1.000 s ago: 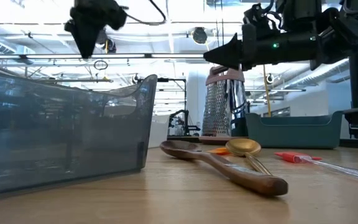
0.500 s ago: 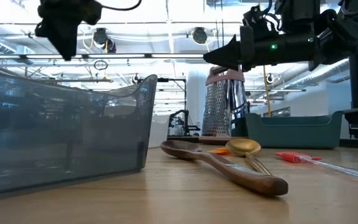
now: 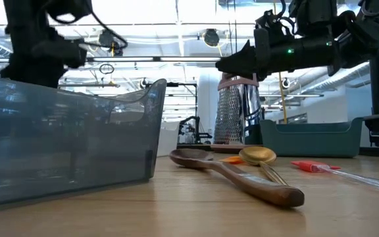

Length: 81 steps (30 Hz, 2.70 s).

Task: Pick & Place Kitchen Items
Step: Put the left green spatula into the black bin

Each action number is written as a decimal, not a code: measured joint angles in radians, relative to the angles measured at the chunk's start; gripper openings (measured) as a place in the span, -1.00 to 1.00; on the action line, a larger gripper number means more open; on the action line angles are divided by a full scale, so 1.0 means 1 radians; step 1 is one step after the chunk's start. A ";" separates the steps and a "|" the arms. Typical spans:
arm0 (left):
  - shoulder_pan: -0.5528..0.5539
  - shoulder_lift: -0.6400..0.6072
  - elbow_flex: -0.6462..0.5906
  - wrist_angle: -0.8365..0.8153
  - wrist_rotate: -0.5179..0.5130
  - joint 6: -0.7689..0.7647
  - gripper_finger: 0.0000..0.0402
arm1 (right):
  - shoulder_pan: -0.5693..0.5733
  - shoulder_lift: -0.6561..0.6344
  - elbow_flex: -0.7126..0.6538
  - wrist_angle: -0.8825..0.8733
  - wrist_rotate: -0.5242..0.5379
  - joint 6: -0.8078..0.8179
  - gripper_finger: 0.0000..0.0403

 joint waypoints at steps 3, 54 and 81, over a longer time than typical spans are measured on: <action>-0.003 0.000 -0.066 0.106 -0.001 -0.022 -0.40 | 0.000 0.000 0.000 -0.001 0.000 0.000 -0.37; -0.103 0.000 -0.214 0.246 0.385 -0.404 -0.40 | 0.000 0.000 0.000 -0.008 0.000 0.001 -0.37; -0.174 0.000 -0.293 0.378 0.361 -0.624 0.27 | 0.000 0.000 0.001 -0.023 0.000 0.000 -0.37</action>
